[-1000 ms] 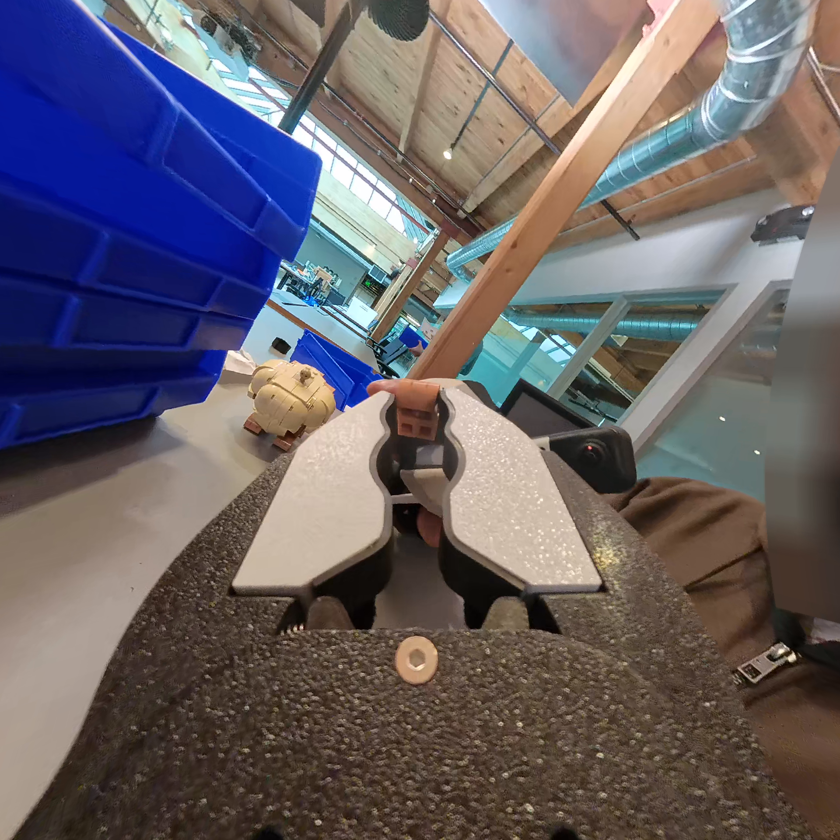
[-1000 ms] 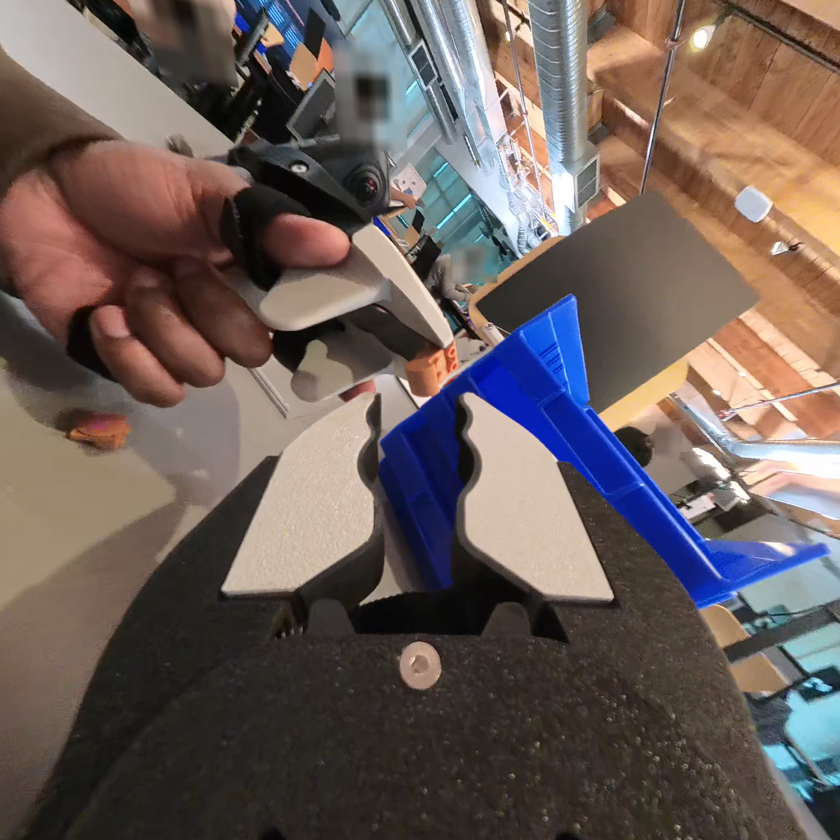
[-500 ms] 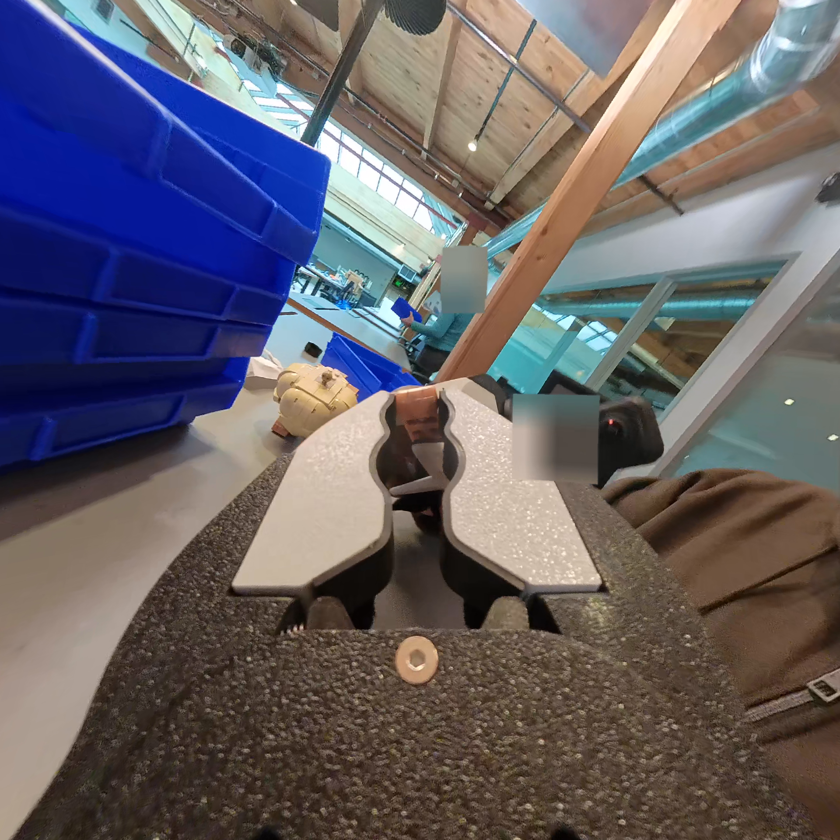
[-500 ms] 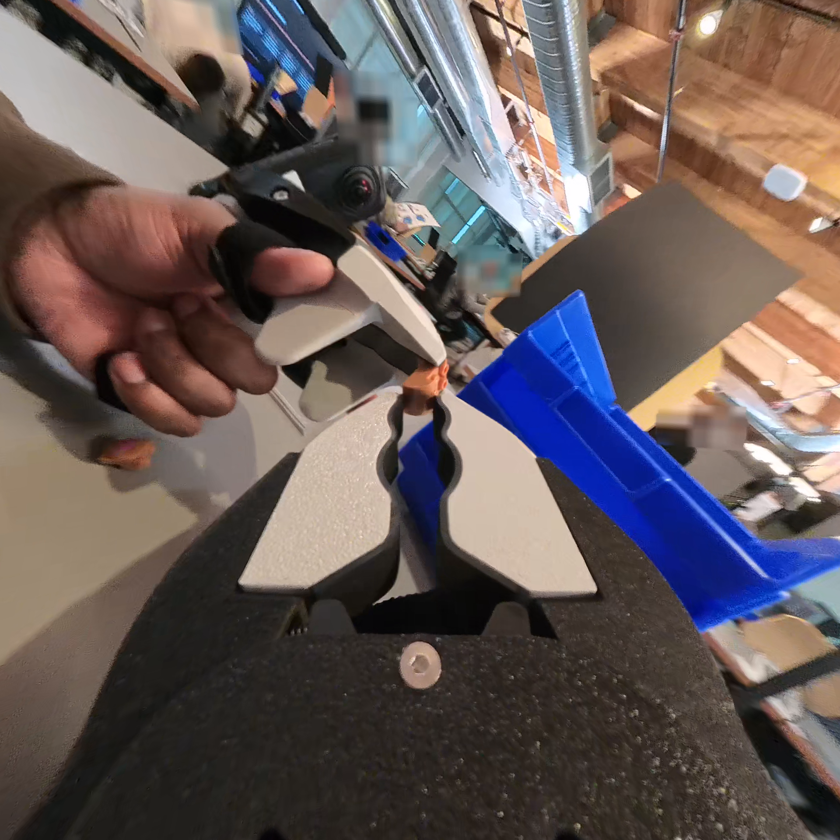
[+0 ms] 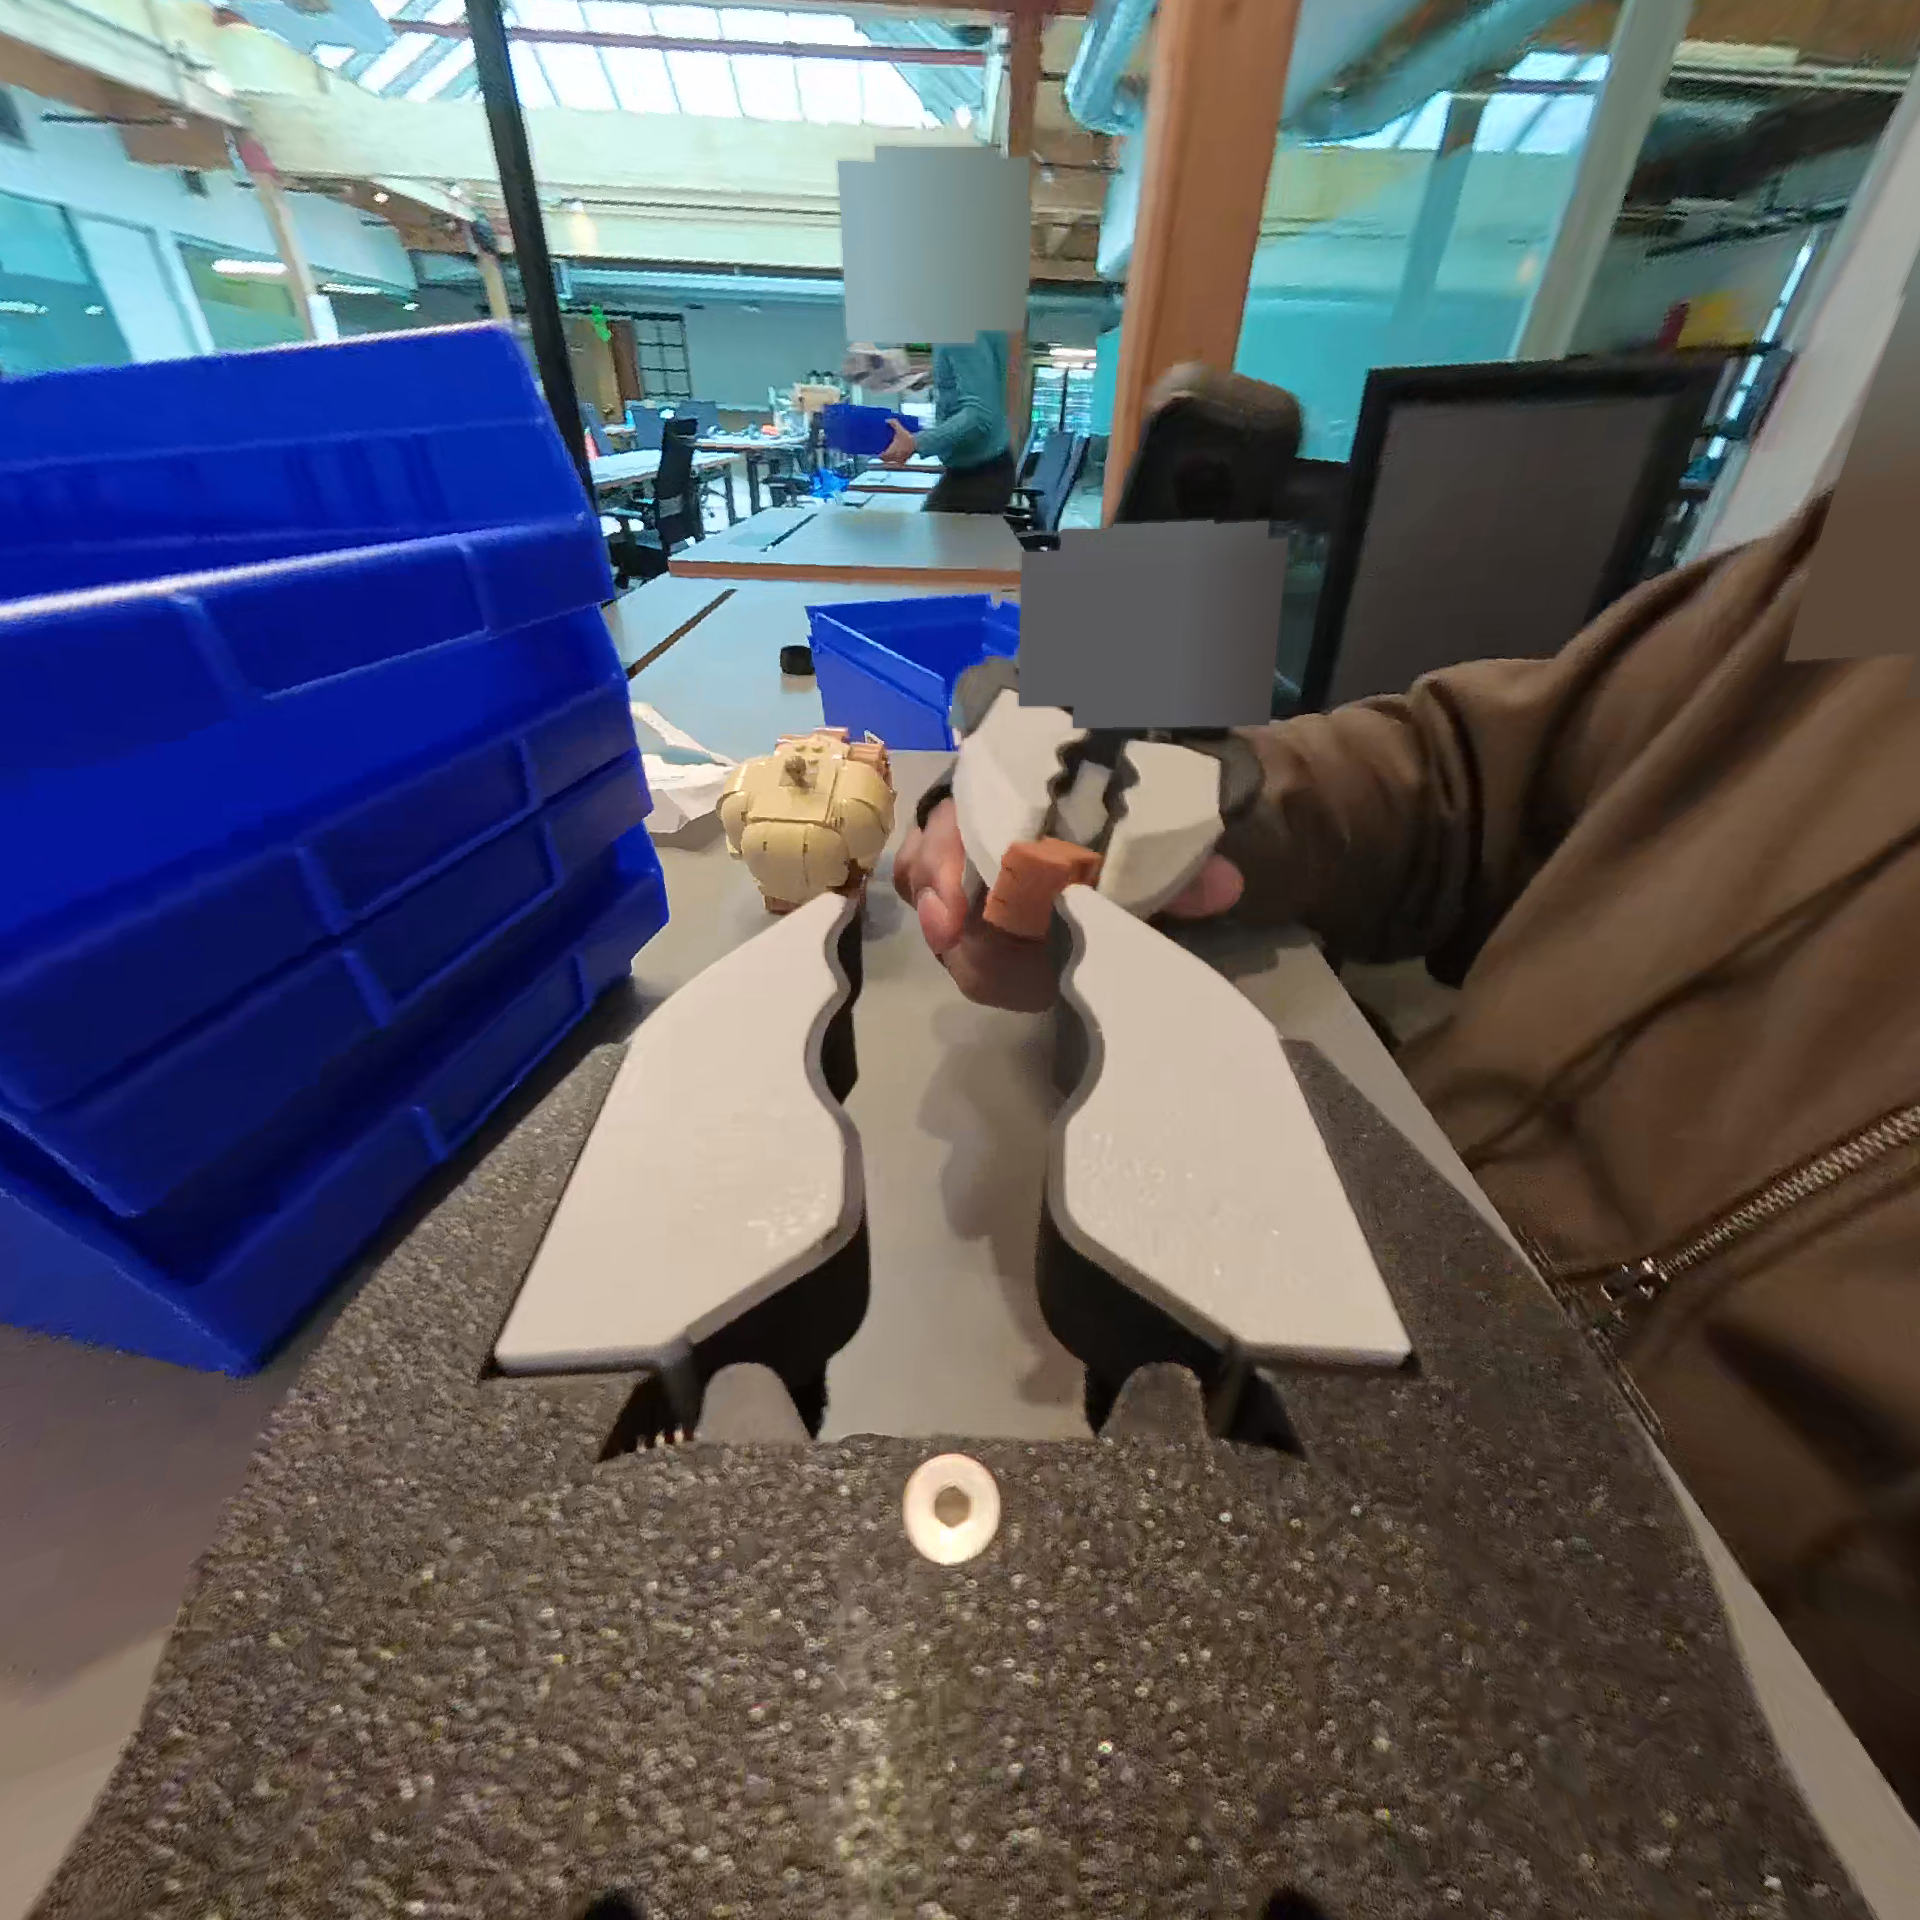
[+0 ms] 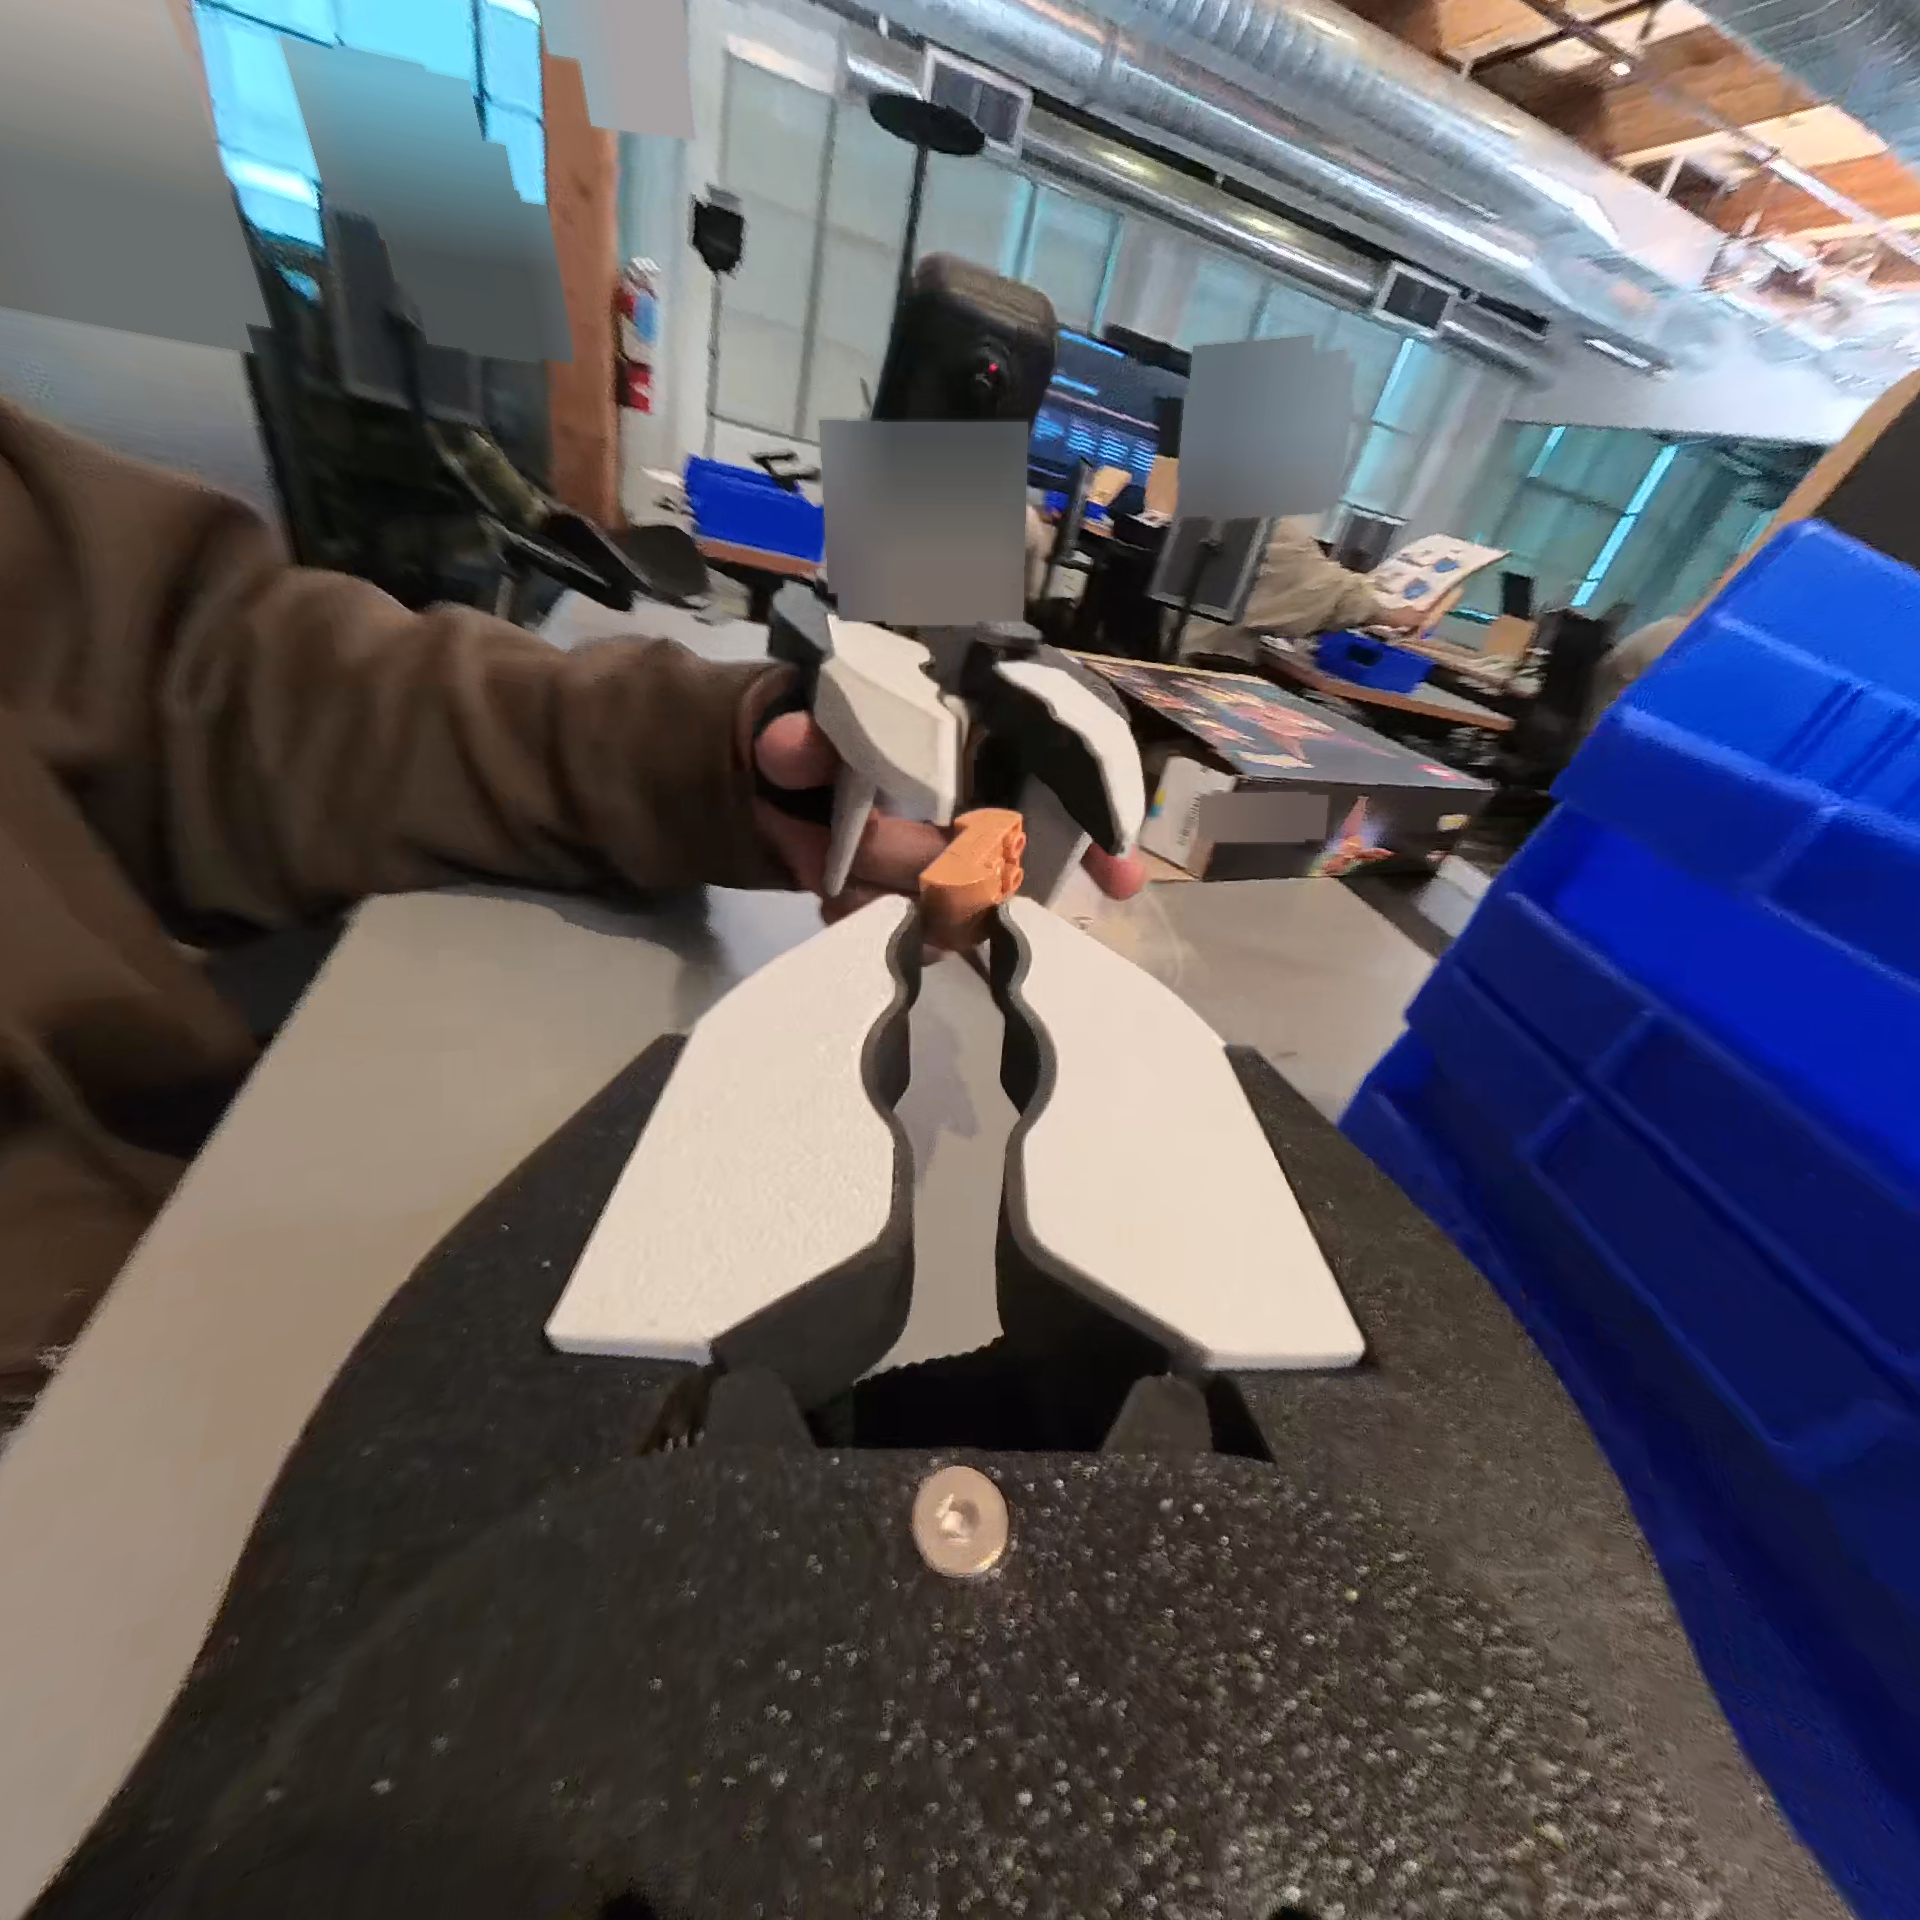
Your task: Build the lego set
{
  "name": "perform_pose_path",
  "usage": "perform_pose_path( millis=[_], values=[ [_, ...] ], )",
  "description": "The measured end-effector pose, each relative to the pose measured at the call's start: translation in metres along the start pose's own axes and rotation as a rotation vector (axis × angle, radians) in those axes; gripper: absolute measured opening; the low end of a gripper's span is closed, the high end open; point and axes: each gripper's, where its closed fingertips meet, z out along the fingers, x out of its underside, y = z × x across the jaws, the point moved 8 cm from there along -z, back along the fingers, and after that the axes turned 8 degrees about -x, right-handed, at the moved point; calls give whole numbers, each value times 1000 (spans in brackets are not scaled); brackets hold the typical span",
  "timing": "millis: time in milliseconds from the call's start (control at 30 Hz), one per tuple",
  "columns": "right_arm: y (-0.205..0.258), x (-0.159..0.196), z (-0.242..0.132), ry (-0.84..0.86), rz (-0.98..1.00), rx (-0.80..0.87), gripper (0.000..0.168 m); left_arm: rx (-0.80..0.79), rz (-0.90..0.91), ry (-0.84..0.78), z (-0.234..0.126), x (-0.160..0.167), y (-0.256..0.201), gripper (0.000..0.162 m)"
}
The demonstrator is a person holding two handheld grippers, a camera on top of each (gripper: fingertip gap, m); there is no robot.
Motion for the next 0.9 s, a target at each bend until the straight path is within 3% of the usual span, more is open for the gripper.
perform_pose_path(
  millis=[133, 200, 533, 900],
  values=[
    [-2, -1, -4, -64, 79, -63, 12, 70, -23, -69, 0, -4, -7, 34],
    [-1, -1, -4, -49, 73, -67, 12, 66, 48, -38, 2, -3, -12, 34],
    [9, 9, 3, 200, -144, -71, 12, -122, 810, 230, 3, 2, -36, 31],
    [18, 26, 9, 477, -521, 8, 12, -251, 1340, 527, 22, 34, -41, 29]
  ],
)
